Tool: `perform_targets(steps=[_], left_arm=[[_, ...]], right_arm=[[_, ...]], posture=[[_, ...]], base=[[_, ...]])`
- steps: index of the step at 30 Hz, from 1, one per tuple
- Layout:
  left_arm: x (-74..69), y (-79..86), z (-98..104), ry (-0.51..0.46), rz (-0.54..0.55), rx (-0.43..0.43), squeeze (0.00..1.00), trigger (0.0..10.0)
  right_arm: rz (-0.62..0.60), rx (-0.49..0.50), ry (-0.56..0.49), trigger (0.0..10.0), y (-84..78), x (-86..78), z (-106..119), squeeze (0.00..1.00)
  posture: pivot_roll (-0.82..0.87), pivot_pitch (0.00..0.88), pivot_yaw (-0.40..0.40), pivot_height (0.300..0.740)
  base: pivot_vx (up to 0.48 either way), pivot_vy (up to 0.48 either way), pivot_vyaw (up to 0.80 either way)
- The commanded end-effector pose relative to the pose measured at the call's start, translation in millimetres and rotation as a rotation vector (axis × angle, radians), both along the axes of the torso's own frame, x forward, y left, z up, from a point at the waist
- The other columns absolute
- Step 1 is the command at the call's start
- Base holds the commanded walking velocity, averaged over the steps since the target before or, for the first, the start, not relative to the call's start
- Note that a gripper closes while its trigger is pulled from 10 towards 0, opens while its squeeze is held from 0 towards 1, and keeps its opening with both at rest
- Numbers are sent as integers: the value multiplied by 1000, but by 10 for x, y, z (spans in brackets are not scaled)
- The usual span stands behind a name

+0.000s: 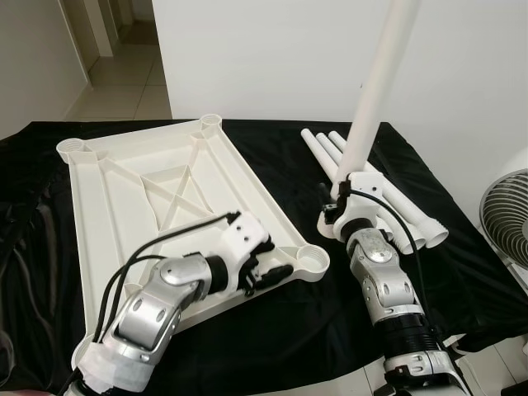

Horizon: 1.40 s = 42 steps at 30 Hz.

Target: Building children table

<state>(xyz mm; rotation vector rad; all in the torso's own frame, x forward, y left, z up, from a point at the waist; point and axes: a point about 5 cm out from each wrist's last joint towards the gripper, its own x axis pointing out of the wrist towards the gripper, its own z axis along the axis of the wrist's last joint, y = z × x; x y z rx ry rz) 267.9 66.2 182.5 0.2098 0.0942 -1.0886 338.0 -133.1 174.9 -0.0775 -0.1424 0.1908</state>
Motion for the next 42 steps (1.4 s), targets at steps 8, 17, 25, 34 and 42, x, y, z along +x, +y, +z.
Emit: perform_targets(steps=[8, 17, 25, 34, 42], left_arm=[[-8, -16, 9, -29, 126, -84, 0, 10000], [1, 10, 8, -68, 181, -124, 0, 10000], [-79, 99, -76, -53, 145, -104, 0, 10000], [-195, 194, -186, -26, 76, -61, 0, 10000], [-197, 207, -156, -48, 76, -49, 0, 10000]], right_arm=[[182, 9, -58, 10000, 210, -210, 24, 0], [248, 32, -56, 10000, 313, -343, -5, 0], [224, 21, -39, 10000, 233, -393, -46, 0], [191, 8, -31, 10000, 109, -419, -58, 0], [186, -5, 0, 10000, 75, -480, -143, 0]], posture=[[40, 25, -37, 740], [47, 16, -40, 740], [42, 9, -38, 740], [37, 5, -37, 740], [40, 0, -38, 740]], base=[[0, 0, 0], [0, 0, 0], [0, 0, 0], [0, 0, 0], [0, 0, 0]])
